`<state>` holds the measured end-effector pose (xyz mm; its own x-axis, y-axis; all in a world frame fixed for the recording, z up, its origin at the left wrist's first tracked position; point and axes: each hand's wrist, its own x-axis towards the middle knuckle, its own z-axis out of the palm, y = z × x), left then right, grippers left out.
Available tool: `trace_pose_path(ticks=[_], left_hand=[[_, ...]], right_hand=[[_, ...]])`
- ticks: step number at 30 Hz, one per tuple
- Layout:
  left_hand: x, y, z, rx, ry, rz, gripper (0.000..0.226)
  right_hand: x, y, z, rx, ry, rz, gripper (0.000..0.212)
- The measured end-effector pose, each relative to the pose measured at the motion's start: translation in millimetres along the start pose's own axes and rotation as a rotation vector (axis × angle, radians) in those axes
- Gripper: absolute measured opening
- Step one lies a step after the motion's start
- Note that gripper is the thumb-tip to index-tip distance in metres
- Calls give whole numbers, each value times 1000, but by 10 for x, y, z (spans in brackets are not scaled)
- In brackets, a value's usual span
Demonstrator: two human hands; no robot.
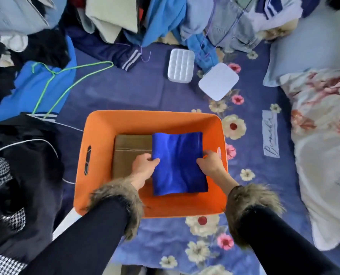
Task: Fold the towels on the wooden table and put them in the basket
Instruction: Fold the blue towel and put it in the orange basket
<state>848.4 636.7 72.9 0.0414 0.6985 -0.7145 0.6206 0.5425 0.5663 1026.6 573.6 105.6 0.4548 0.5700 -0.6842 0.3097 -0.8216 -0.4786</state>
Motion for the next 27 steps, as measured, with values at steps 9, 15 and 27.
trace_pose_path(ticks=[9,15,27], left_hand=[[794,-275,519,203,-32,49,38],[877,-216,485,320,-30,112,38],[-605,-173,-495,169,-32,269,26]], right_hand=[[626,185,541,-229,30,127,39],[687,169,568,-286,72,171,40],[-650,-239,254,-74,-116,-14,39]])
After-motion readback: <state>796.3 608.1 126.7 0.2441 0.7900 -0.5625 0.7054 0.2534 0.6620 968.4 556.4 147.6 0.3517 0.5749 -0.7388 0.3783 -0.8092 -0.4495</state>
